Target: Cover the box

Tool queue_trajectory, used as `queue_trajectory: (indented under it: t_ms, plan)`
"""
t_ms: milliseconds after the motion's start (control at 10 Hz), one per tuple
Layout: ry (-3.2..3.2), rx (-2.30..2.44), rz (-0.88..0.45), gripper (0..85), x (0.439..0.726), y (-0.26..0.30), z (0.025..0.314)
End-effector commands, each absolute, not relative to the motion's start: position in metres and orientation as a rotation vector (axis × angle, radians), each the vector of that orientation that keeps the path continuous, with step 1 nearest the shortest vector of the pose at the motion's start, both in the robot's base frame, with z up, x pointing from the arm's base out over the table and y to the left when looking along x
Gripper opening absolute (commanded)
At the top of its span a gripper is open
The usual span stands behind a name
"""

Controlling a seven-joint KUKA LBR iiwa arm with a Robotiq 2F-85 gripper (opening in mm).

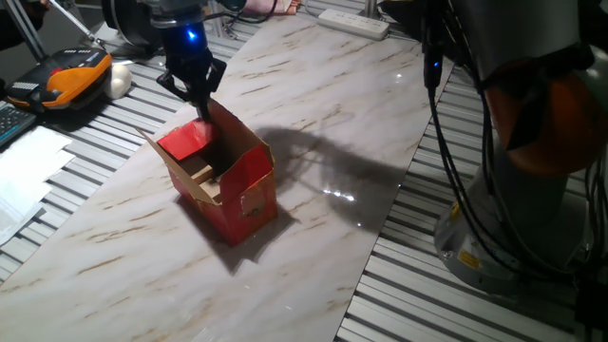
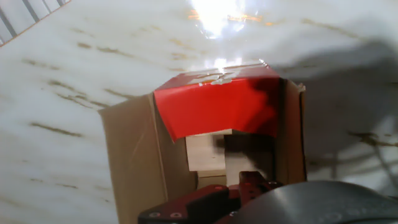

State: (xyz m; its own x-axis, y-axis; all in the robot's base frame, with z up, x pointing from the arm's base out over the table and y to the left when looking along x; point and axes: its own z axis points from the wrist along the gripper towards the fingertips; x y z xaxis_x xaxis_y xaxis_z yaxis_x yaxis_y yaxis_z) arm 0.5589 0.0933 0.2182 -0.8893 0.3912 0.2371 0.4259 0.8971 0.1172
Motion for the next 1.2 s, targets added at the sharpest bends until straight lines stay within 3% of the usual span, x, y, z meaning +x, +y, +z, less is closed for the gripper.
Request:
queue_trajectory:
  t_ms: [0,500,1100]
  plan:
    - [-2.857,-0.621,-0.244,0.0,0.558,0.094,0.218]
    - [-2.885,-0.669,-0.215,0.0,0.496,0.12,0.206]
    - [-2.85,-0.657,-0.288,0.0,0.49,0.123,0.203]
